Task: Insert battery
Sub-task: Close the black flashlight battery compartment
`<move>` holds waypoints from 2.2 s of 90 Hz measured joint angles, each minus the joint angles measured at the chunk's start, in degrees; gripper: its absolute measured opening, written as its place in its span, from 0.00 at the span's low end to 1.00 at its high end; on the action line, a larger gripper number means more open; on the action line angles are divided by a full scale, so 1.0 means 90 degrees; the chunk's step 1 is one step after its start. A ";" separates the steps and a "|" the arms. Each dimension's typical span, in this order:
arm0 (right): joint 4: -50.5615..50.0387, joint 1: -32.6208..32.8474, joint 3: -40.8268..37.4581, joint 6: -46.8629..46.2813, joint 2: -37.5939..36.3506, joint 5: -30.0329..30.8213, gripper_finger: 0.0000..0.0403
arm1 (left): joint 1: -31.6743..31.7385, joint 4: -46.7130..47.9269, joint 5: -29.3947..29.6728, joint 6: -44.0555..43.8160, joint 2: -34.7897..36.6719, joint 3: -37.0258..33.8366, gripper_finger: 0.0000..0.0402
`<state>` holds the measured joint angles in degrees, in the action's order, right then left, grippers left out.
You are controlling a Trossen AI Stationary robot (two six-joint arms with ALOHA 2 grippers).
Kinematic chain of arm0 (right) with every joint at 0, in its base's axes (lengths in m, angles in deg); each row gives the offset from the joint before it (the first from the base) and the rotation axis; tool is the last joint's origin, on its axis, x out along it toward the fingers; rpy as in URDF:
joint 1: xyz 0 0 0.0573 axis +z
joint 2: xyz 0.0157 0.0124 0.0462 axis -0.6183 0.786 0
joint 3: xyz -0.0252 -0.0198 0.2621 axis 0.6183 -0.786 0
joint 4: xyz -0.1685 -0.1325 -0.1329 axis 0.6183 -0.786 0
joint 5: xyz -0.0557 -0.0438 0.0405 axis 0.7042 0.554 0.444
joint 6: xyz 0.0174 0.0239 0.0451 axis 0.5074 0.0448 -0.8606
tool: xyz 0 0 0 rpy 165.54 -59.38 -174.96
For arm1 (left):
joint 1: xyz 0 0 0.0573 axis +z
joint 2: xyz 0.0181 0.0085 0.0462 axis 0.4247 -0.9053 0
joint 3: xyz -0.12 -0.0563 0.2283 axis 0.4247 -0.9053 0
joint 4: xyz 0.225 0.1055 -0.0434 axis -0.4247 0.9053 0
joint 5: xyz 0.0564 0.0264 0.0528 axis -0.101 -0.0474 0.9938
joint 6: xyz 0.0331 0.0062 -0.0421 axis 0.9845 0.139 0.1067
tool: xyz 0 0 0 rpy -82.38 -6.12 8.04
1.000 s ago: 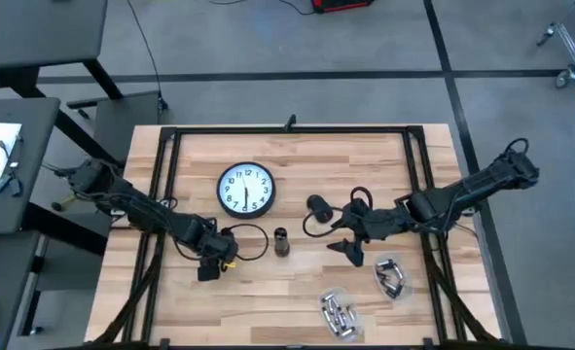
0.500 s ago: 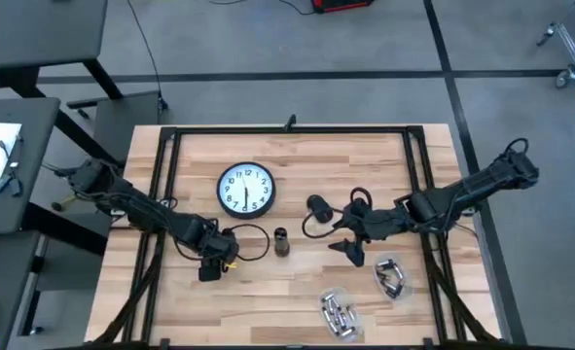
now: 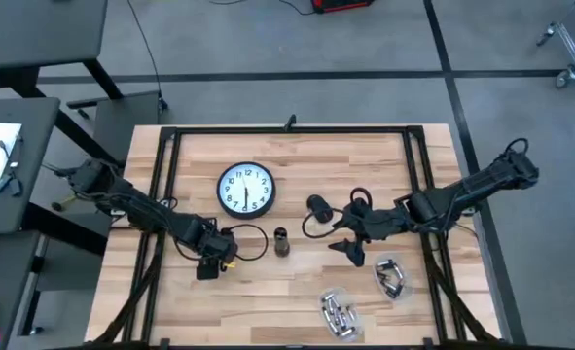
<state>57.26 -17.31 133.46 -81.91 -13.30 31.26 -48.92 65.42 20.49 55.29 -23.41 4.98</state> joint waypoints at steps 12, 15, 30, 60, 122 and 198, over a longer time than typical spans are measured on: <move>0.0000 0.0001 0.0000 -0.0032 0.0000 -0.0002 0.76 | 0.0000 -0.0252 0.0001 -0.0027 0.0000 -0.0015 0.51; -0.0002 0.0001 0.0000 -0.0032 0.0000 -0.0002 0.76 | 0.0000 -0.0316 0.0001 -0.0027 0.0000 -0.0015 0.51; -0.0010 -0.0002 0.0000 -0.0034 0.0000 -0.0002 0.76 | 0.0000 -0.0239 -0.0006 -0.0015 0.0001 -0.0015 0.51; -0.0056 -0.0001 0.0000 -0.0051 0.0000 -0.0002 0.76 | 0.0000 -0.0032 -0.0016 0.0001 0.0002 -0.0015 0.51; -0.0088 -0.0001 0.0000 -0.0046 0.0000 -0.0002 0.76 | -0.0003 0.0211 -0.0195 -0.0386 0.0000 0.0310 0.32; 0.4961 -0.0089 -0.1144 0.1457 0.2651 0.0499 0.76 | 0.0434 0.3092 0.0085 -0.0249 0.1205 0.3717 0.32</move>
<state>101.91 -18.11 123.17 -68.79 10.56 35.76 -45.01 93.25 21.25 53.05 -12.57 38.43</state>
